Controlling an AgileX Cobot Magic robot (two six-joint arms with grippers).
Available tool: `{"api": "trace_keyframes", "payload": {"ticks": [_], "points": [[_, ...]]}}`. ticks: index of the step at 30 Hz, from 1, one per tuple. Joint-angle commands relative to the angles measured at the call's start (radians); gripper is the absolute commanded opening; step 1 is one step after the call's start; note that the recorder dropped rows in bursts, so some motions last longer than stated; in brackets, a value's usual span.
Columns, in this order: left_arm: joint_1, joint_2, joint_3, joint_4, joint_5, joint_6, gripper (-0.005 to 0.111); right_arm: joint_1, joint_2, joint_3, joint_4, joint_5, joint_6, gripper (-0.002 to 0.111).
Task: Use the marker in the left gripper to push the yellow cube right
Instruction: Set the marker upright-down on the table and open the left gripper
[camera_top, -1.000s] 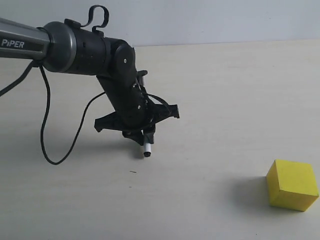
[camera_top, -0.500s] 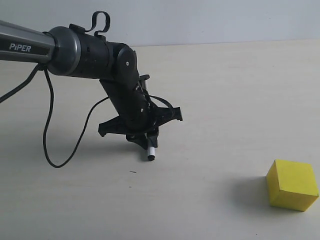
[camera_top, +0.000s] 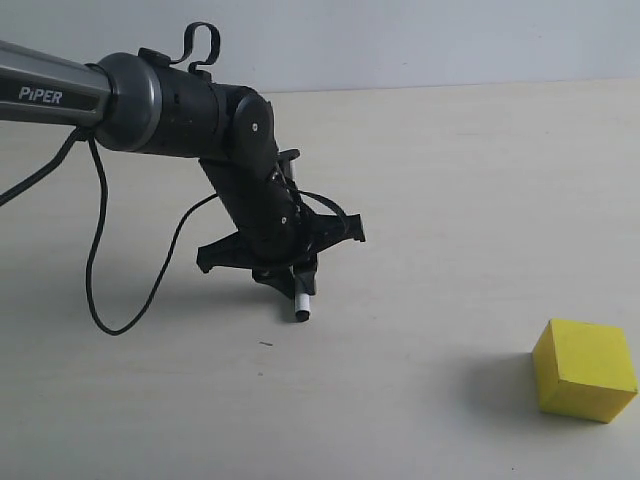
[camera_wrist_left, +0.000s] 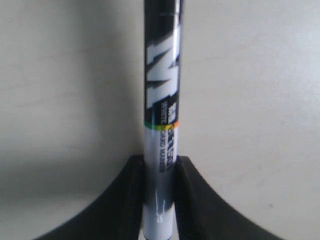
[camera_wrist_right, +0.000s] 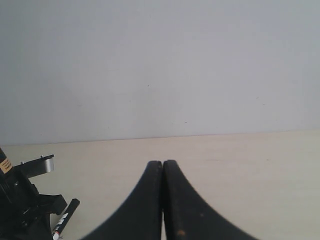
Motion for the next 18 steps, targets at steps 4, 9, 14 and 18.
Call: {"api": "trace_keyframes", "payload": {"ticks": [4, 9, 14, 18], "points": [[0.003, 0.003, -0.004, -0.004, 0.002, 0.006, 0.000, -0.004, -0.006, 0.004, -0.004, -0.005, -0.003, 0.000], [0.003, 0.003, -0.004, -0.004, 0.004, 0.006, 0.000, -0.004, -0.006, 0.004, -0.004, -0.005, -0.003, 0.000], [0.003, 0.003, -0.004, -0.004, 0.006, 0.006, 0.000, -0.004, -0.006, 0.004, -0.004, -0.005, -0.003, 0.000], [0.003, 0.003, -0.004, -0.004, 0.006, 0.011, 0.001, -0.004, -0.006, 0.004, -0.004, -0.005, -0.003, 0.000]]}}
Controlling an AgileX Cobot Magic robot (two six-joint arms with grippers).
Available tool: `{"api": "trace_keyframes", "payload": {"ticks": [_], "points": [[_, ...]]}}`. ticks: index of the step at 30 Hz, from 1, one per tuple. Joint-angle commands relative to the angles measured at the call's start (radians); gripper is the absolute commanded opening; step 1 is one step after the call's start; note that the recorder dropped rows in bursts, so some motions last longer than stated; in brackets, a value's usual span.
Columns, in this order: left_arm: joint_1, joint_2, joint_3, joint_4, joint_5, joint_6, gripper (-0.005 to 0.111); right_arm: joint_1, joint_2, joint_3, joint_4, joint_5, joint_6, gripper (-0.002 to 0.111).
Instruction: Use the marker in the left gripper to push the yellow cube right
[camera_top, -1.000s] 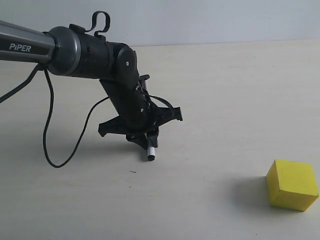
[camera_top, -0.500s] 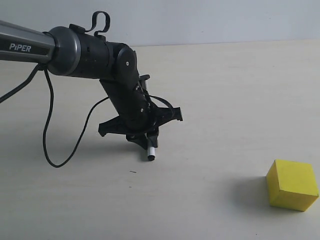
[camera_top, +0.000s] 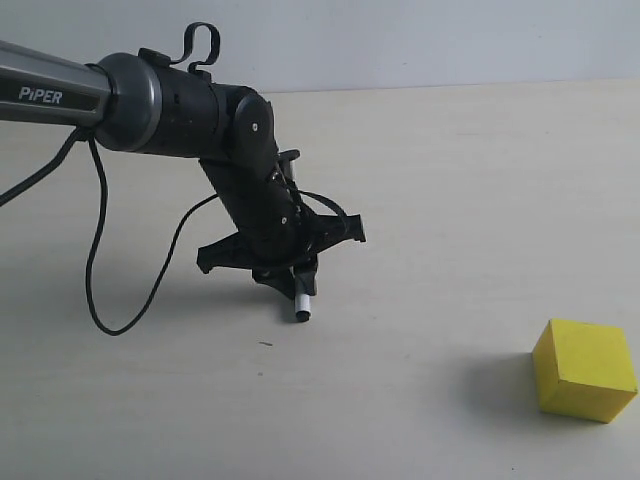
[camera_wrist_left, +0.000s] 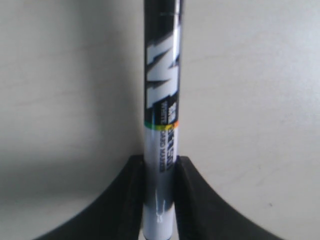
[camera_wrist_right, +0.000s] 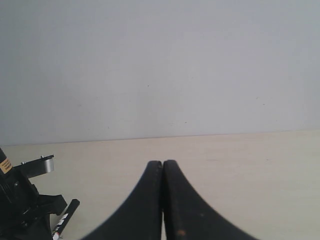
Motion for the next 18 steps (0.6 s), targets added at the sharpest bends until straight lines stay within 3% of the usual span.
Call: {"api": "trace_keyframes", "payload": {"ticks": [1, 10, 18], "points": [[0.003, 0.003, -0.004, 0.002, 0.006, 0.009, 0.003, -0.004, -0.006, 0.004, -0.004, -0.005, -0.003, 0.000], [0.003, 0.003, -0.004, 0.002, -0.001, 0.009, 0.036, -0.004, -0.006, 0.004, -0.004, -0.005, -0.003, 0.000], [0.003, 0.003, -0.004, 0.002, -0.009, 0.009, 0.036, -0.004, -0.006, 0.004, -0.004, -0.005, -0.003, 0.000]]}}
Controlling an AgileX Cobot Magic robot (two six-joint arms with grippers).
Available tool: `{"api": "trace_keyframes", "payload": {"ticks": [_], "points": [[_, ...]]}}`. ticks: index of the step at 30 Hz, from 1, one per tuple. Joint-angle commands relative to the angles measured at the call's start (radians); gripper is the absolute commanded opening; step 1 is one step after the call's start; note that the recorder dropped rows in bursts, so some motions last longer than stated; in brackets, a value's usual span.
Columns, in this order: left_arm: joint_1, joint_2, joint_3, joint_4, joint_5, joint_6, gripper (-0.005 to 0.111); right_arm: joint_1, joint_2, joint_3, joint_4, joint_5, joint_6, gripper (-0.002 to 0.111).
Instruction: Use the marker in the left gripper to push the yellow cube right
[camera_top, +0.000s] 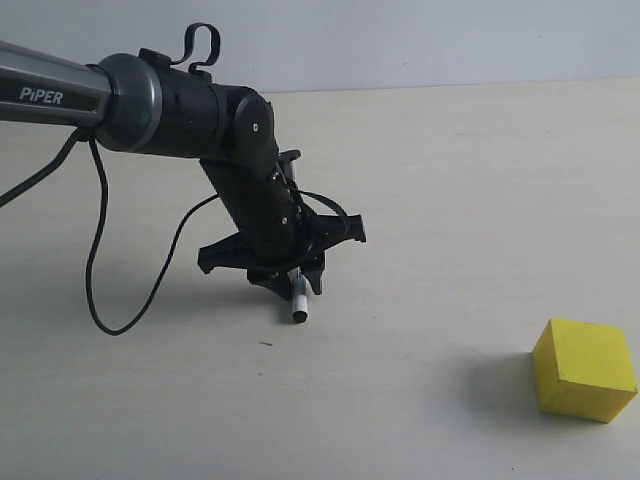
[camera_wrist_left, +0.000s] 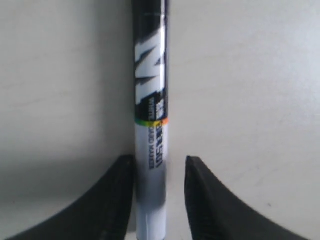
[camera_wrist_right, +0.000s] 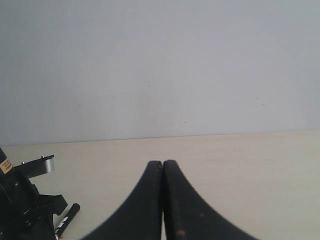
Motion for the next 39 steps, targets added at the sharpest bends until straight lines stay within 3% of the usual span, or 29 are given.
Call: {"api": "trace_keyframes", "payload": {"ticks": [1, 15, 26, 28, 30, 31, 33, 35, 36, 39], "points": [[0.003, 0.001, -0.004, 0.002, -0.010, 0.005, 0.036, -0.004, -0.006, 0.004, -0.004, -0.005, -0.003, 0.000], [0.010, -0.035, -0.004, 0.002, 0.060, 0.027, 0.036, -0.004, -0.006, 0.004, -0.004, -0.005, -0.003, 0.000], [0.014, -0.236, -0.004, 0.002, 0.109, 0.111, 0.035, -0.004, -0.006, 0.004, -0.004, -0.005, -0.003, 0.000], [0.014, -0.281, -0.004, 0.002, 0.117, 0.155, 0.024, -0.004, -0.006, 0.004, -0.004, -0.005, -0.003, 0.000], [0.014, -0.337, -0.004, 0.018, 0.135, 0.243, 0.001, -0.004, -0.006, 0.004, -0.004, -0.005, -0.003, 0.000], [0.012, -0.352, -0.004, 0.033, 0.136, 0.251, 0.001, -0.004, -0.006, 0.004, -0.004, -0.005, -0.003, 0.000], [-0.001, -0.428, 0.053, 0.099, 0.058, 0.267, 0.000, -0.004, -0.006, 0.004, -0.004, -0.005, -0.003, 0.000], [-0.011, -0.532, 0.207, 0.118, -0.135, 0.267, 0.000, -0.004, -0.006, 0.004, -0.004, -0.005, -0.003, 0.000], [-0.025, -0.631, 0.346, 0.118, -0.310, 0.267, 0.000, -0.004, -0.006, 0.004, -0.004, -0.005, -0.003, 0.000], [-0.098, -0.897, 0.652, 0.117, -0.662, 0.281, 0.000, -0.004, -0.006, 0.004, -0.004, -0.005, -0.003, 0.000]]}}
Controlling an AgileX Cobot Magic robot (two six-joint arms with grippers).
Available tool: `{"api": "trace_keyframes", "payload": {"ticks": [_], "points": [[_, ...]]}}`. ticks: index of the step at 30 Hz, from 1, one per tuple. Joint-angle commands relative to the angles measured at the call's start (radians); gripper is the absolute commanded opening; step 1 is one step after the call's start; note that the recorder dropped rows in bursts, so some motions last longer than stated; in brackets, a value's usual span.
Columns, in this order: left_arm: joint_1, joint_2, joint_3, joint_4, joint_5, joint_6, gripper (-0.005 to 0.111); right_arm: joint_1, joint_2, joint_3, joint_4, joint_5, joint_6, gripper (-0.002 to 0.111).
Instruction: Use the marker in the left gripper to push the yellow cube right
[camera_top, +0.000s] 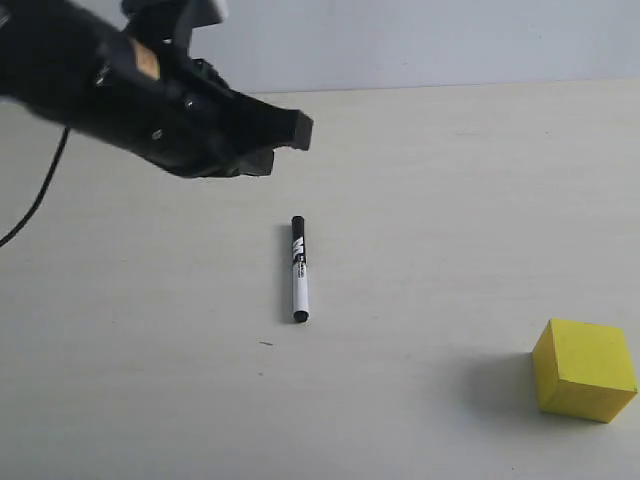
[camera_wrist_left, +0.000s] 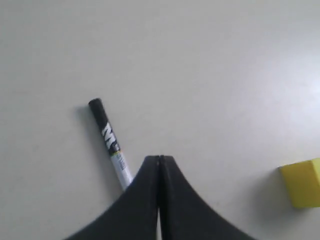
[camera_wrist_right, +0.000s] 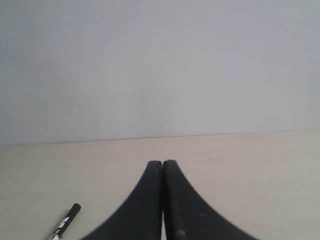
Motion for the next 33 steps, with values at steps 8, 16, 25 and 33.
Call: {"api": "trace_keyframes", "payload": {"ticks": [8, 16, 25, 33], "points": [[-0.120, -0.696, 0.461, -0.007, -0.128, 0.018, 0.000, -0.004, -0.006, 0.004, -0.004, -0.005, -0.003, 0.000], [-0.120, -0.785, 0.461, 0.014, -0.114, 0.037, 0.000, -0.004, -0.006, 0.004, -0.004, -0.005, -0.003, 0.000], [0.049, -0.915, 0.673, 0.058, -0.376, 0.235, 0.000, -0.004, -0.006, 0.004, -0.004, -0.005, -0.003, 0.000], [0.422, -1.195, 0.991, 0.054, -0.628, 0.235, 0.000, -0.004, -0.006, 0.004, -0.004, -0.005, -0.003, 0.000]]}}
